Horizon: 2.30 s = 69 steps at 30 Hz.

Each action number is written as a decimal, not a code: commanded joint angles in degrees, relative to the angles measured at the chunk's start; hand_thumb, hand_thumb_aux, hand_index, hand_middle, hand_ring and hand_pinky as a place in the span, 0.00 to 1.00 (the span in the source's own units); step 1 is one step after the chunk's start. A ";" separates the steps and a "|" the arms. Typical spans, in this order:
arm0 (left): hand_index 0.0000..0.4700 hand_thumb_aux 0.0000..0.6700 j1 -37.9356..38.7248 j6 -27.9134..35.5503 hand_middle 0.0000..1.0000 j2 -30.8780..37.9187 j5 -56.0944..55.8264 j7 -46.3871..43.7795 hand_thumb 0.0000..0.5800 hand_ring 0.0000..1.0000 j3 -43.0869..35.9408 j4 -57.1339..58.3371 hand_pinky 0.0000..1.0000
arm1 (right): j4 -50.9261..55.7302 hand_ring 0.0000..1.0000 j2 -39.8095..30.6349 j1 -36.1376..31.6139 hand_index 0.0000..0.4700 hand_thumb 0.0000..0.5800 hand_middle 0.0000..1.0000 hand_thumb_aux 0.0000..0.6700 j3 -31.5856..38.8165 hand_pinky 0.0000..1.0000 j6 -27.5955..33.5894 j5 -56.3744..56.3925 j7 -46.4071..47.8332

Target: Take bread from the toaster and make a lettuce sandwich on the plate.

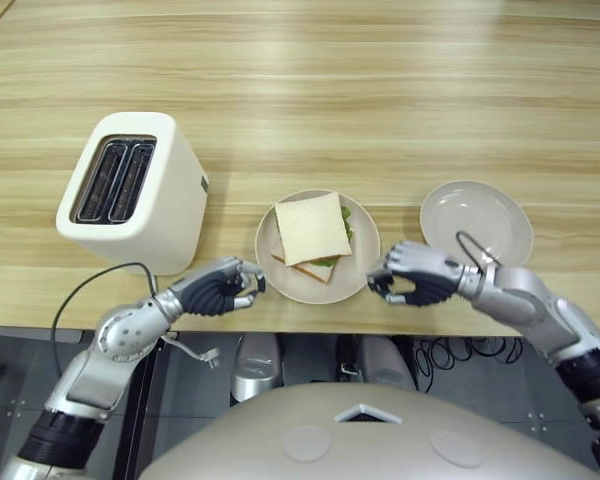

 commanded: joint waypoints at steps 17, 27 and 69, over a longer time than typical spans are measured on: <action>0.98 1.00 -7.53 3.87 1.00 -5.88 20.18 3.15 1.00 1.00 -11.81 12.24 1.00 | 1.79 1.00 9.28 -0.19 0.98 1.00 1.00 1.00 3.58 1.00 11.78 -19.69 -1.16; 0.98 1.00 -11.51 9.19 1.00 -10.07 22.56 6.08 1.00 1.00 -11.77 13.88 1.00 | 11.20 1.00 17.01 -7.20 0.98 1.00 1.00 1.00 5.92 1.00 16.95 -20.29 -2.67; 0.00 0.00 -26.71 -1.89 0.00 -26.14 4.14 30.24 0.00 0.00 7.59 10.95 0.00 | 9.09 0.00 34.51 -18.21 0.00 0.00 0.00 0.00 -9.09 0.00 4.46 3.83 -28.27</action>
